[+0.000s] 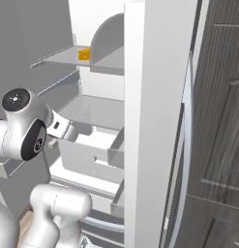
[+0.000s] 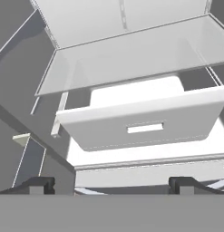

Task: Take the cheese, fish, and potato from the fridge and place them on the plate on the dining counter to create an appetizer plate.

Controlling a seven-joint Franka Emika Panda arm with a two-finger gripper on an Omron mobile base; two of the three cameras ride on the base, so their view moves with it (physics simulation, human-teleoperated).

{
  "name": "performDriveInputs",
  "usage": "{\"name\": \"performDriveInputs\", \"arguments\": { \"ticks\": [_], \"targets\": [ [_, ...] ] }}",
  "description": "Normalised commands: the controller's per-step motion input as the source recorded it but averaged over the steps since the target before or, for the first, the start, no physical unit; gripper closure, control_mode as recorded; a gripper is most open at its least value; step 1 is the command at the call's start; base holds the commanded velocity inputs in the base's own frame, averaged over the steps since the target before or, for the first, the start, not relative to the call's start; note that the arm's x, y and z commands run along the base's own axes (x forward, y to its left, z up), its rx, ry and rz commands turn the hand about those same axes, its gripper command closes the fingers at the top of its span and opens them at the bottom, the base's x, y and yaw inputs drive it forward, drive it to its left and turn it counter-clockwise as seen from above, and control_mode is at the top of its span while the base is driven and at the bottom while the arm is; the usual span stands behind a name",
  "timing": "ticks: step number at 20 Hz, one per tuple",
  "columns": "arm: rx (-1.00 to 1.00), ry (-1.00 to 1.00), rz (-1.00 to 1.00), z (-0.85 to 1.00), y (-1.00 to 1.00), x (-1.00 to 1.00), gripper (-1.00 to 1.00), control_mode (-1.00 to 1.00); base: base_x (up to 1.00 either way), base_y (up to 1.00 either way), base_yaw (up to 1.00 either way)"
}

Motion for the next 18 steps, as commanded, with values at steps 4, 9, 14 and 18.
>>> {"name": "performDriveInputs", "arguments": {
  "ticks": [4, 9, 14, 18],
  "targets": [
    [-0.07, -0.04, 0.05, 0.73, 0.0, 0.0, -1.0, -1.0, 0.0, 0.0, 0.0],
    [-0.09, -0.01, 0.01, 0.65, 0.09, 0.09, -1.0, -1.0, 0.0, 0.0, 0.0],
    [-0.02, -0.01, 0.0, 0.43, 0.0, 0.14, -1.0, -1.0, 0.0, 0.0, 0.0],
    [0.0, -0.05, 0.0, 0.25, 0.0, 0.24, -1.0, -1.0, 0.0, 0.0, 0.0]
  ]
}}
